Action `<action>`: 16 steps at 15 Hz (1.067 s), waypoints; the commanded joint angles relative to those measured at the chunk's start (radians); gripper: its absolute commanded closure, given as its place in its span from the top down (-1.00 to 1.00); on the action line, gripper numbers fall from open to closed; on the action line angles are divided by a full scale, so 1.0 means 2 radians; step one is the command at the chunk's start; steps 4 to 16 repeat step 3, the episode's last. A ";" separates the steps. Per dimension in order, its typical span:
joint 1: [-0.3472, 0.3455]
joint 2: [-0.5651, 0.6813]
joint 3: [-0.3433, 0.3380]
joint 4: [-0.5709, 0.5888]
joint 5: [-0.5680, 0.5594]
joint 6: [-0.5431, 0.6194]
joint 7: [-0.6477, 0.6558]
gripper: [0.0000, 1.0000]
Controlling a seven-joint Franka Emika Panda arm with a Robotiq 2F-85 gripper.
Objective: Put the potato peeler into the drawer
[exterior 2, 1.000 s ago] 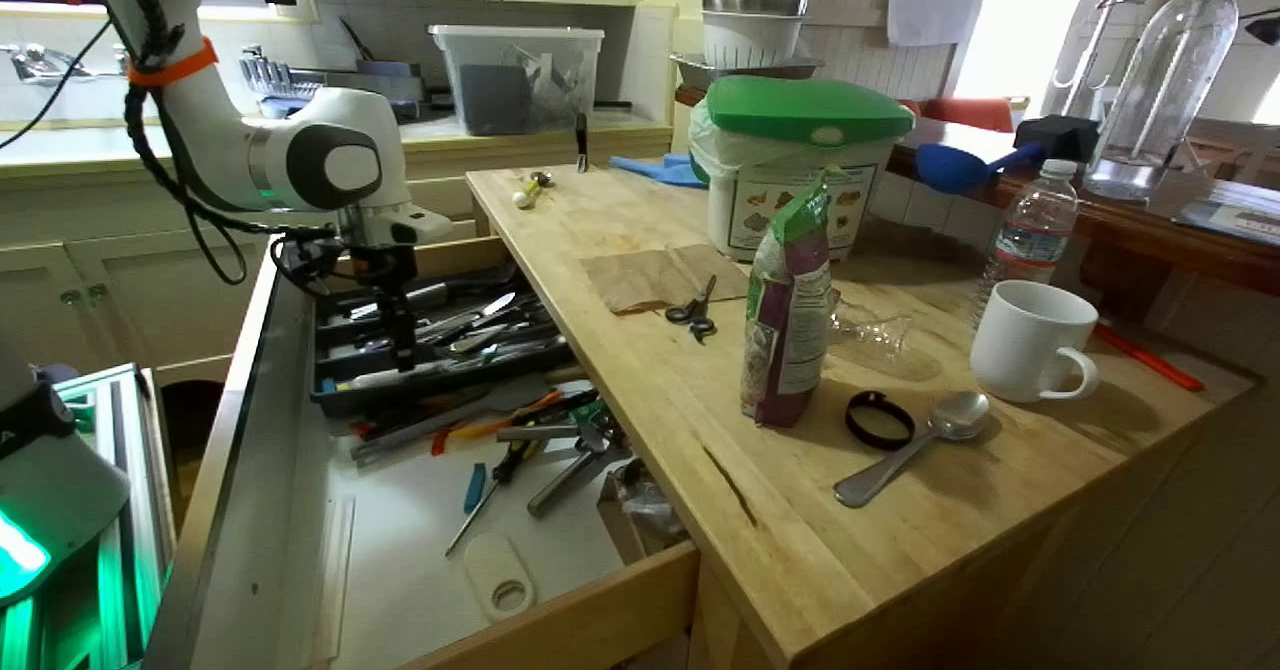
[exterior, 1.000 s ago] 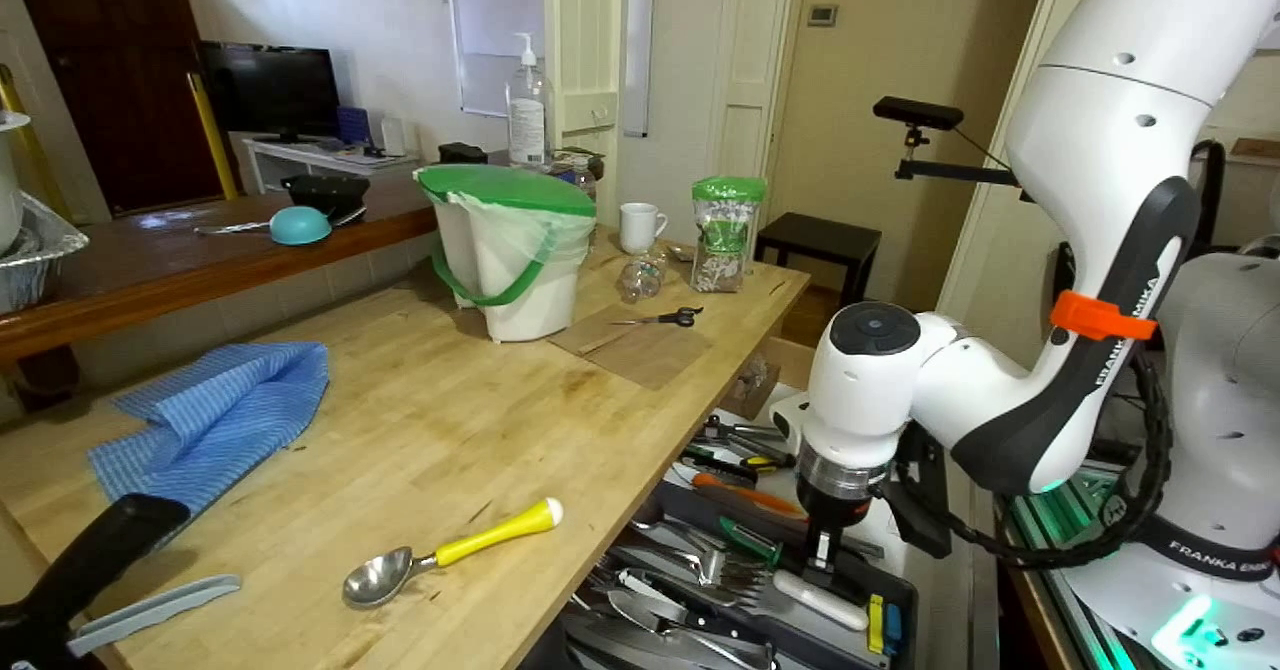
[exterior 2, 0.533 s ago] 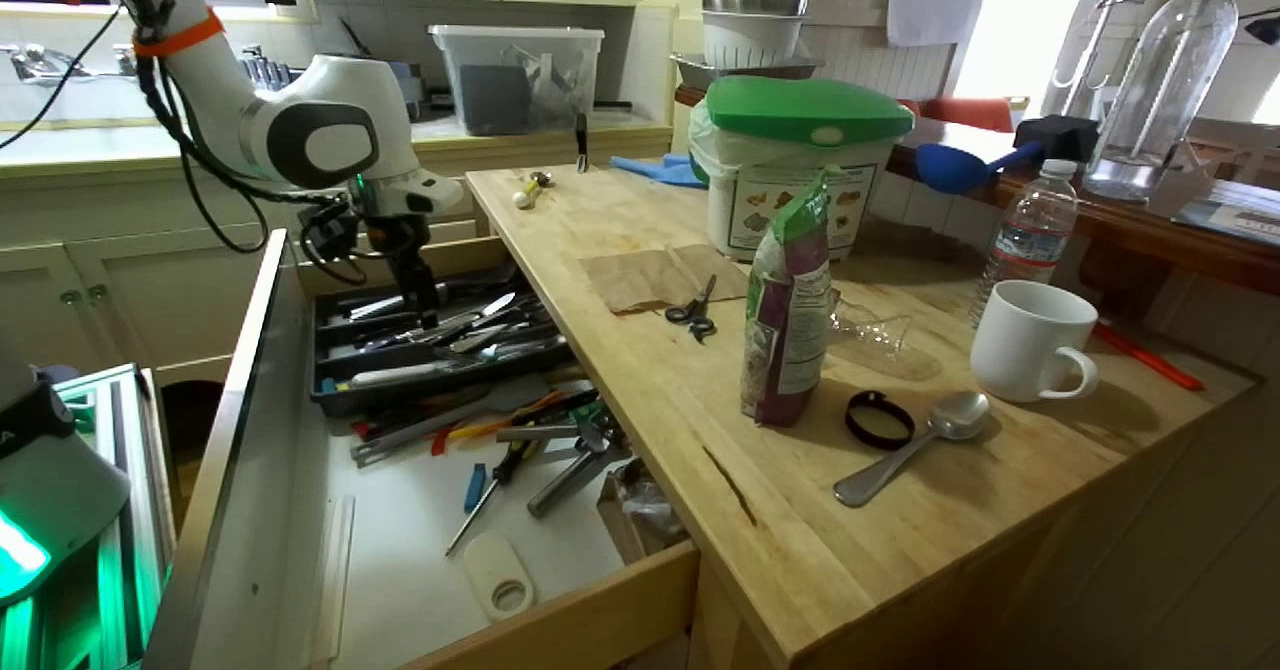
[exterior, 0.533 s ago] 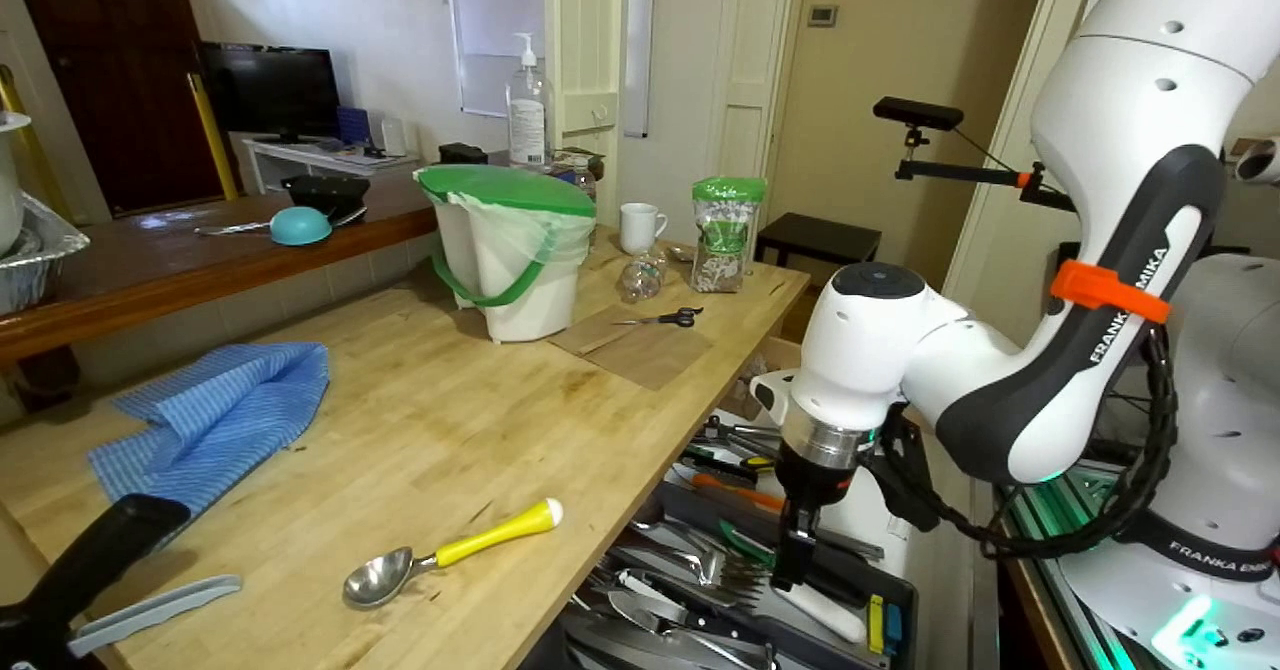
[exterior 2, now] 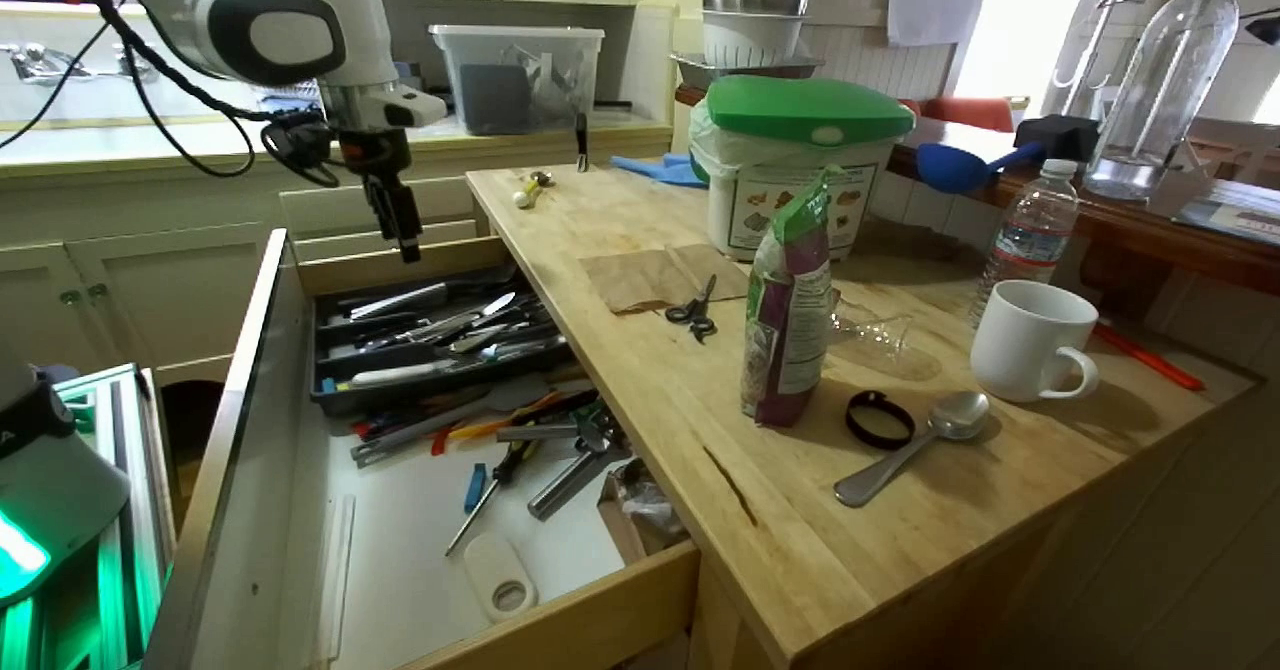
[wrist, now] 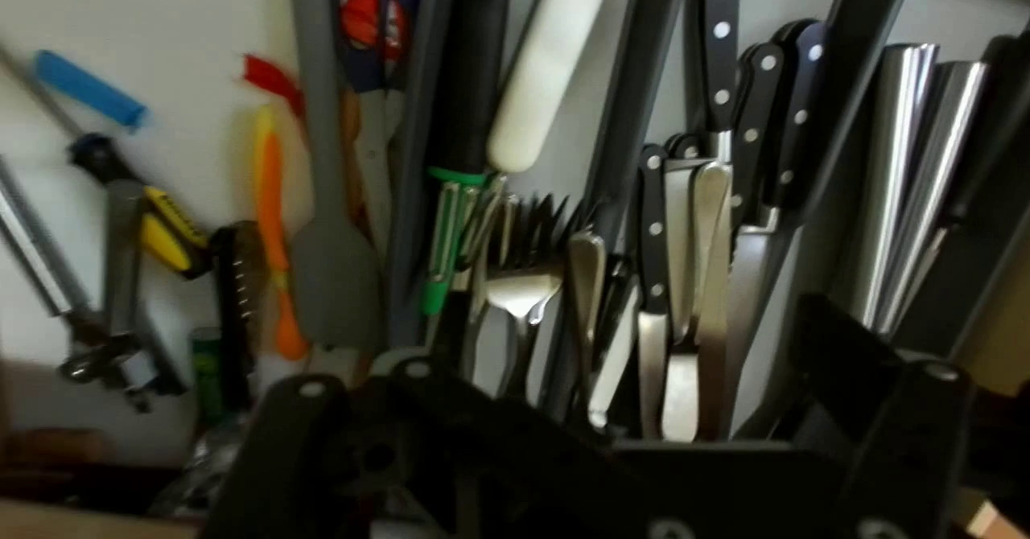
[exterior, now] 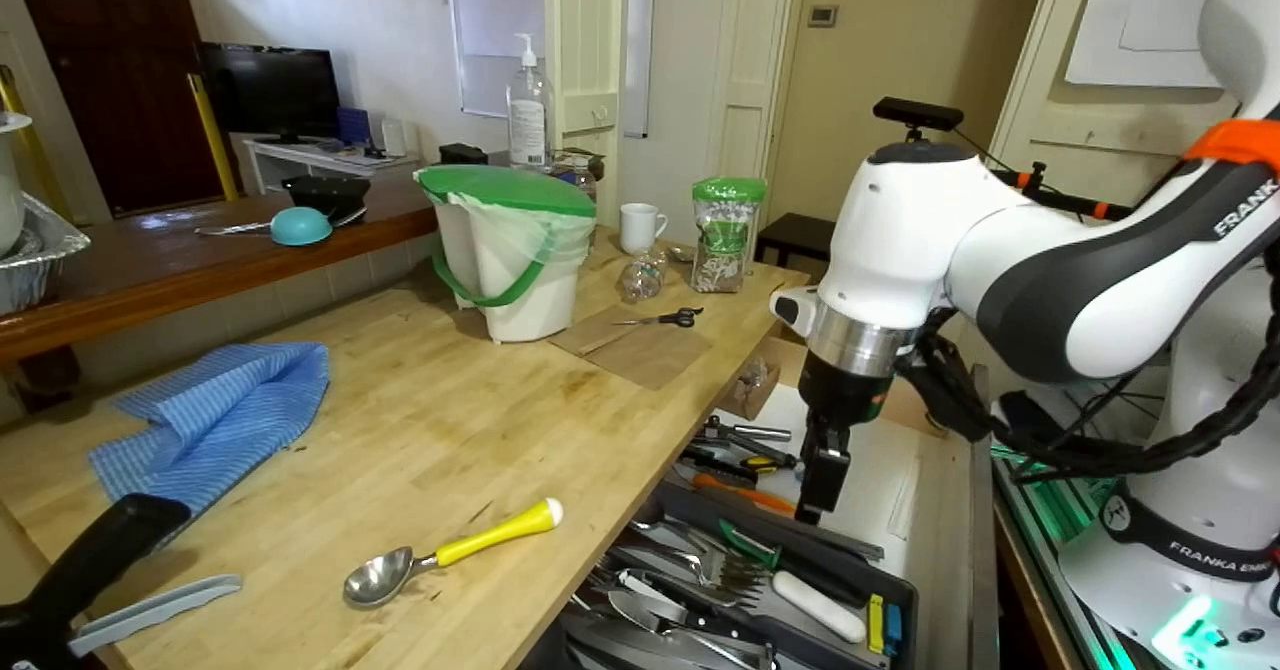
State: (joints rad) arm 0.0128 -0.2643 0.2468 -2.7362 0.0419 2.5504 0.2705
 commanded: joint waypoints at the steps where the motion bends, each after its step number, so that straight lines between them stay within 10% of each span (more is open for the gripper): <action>1: 0.007 -0.026 -0.012 -0.001 -0.027 -0.016 0.027 1.00; 16: 0.003 -0.058 -0.009 -0.009 -0.038 -0.026 0.040 1.00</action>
